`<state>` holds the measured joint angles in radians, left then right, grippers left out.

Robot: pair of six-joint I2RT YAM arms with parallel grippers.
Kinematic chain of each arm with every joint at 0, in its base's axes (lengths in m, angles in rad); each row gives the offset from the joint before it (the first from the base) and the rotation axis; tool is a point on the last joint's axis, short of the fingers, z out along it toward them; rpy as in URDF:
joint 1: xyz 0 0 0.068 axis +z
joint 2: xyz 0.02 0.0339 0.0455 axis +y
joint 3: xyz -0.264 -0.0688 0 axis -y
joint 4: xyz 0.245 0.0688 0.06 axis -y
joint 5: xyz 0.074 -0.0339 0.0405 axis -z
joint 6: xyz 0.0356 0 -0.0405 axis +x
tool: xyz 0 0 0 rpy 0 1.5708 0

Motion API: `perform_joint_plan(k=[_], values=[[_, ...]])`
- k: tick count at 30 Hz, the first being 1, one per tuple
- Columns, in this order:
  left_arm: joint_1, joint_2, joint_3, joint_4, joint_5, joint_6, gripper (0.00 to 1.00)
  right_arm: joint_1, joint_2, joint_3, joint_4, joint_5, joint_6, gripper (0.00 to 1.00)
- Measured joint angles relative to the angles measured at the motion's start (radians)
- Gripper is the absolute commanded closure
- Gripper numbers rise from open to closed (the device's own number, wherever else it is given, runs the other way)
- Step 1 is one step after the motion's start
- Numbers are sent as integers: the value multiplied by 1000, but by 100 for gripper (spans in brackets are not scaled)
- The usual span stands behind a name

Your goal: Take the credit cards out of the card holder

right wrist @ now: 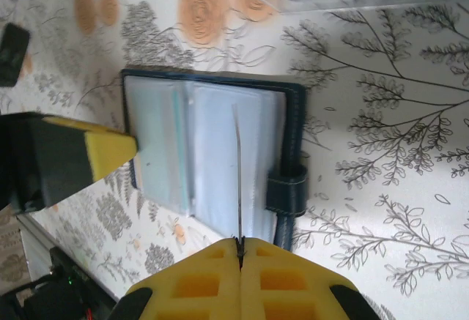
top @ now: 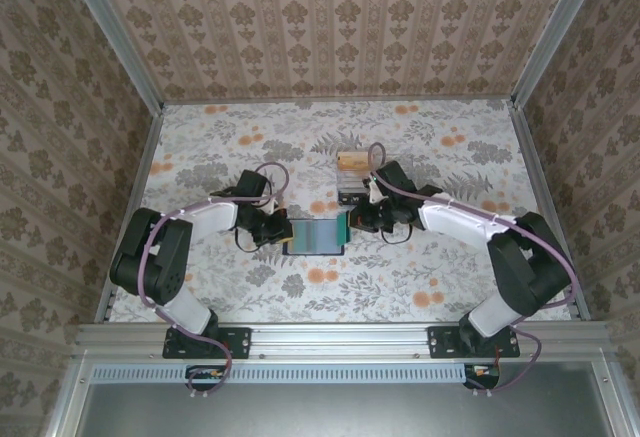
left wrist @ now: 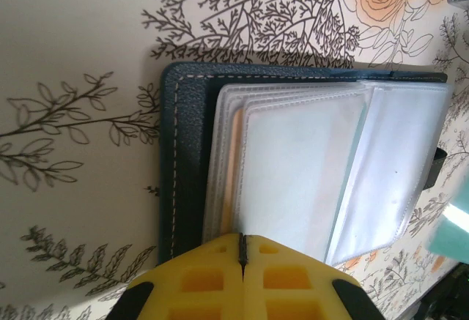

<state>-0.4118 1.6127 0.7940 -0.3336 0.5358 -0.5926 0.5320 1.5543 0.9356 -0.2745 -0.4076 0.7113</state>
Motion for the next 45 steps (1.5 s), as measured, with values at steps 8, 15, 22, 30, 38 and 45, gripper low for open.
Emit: perform_joint_plan(k=[8,15,22,30,38,45], values=[[11,-103,83,-55,-8,12,30,0,-49,294,-331,151,-285,100],[43,-188,120,-57,5,10,0,11,-68,419,-512,379,-643,100],[53,-219,122,-56,18,12,0,51,-96,371,-538,574,-1031,100],[53,-237,117,-56,33,19,0,71,-114,222,-439,722,-1422,100],[54,-281,102,-57,33,23,0,56,-113,118,-318,742,-1656,100],[53,-296,87,-57,32,23,0,14,-75,103,-214,740,-1711,100]])
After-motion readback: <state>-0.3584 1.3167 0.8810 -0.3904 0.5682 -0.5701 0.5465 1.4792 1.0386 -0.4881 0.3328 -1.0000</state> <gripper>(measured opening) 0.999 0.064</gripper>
